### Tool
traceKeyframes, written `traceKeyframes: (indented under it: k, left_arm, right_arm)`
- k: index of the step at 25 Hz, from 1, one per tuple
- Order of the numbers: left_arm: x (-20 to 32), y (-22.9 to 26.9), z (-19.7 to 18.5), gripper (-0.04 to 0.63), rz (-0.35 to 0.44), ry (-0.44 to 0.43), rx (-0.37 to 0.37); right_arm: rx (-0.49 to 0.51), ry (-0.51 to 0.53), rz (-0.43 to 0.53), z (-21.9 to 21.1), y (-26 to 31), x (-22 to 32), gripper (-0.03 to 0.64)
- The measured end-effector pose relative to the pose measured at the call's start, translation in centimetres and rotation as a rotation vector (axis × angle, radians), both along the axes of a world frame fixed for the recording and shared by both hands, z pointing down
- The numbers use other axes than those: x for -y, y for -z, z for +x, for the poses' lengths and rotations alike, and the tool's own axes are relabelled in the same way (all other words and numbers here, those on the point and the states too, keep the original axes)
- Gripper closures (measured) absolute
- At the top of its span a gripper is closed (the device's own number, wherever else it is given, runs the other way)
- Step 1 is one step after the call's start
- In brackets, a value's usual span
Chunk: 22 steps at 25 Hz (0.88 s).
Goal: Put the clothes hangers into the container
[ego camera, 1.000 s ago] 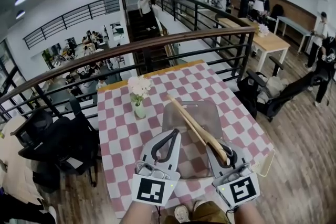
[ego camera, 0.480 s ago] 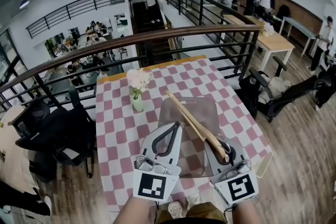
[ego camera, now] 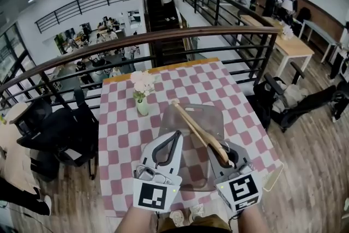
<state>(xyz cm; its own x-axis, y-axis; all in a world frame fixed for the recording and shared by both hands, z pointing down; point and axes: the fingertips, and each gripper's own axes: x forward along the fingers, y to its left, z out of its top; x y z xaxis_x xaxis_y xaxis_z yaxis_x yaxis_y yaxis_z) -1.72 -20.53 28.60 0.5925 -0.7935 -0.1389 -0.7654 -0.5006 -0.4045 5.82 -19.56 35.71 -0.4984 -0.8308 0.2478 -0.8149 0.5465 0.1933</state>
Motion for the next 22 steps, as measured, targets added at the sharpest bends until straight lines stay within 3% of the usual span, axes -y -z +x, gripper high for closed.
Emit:
traceKeyframes:
  k: [6, 14, 22]
  left_arm:
    - [1.3, -1.0, 0.8, 0.586, -0.034, 0.064, -0.001]
    - [2.5, -1.5, 1.9, 0.586, -0.021, 0.128, 0.005]
    - [3.7, -1.9, 2.4, 0.586, -0.03, 0.128, -0.005]
  right_arm:
    - [0.024, 0.031, -0.092, 1.3, -2.3, 2.3, 0.55]
    - [0.052, 0.078, -0.133, 2.4, -2.8, 4.1, 0.551]
    - [0.034, 0.069, -0.181, 2.5, -3.3, 5.7, 0.55]
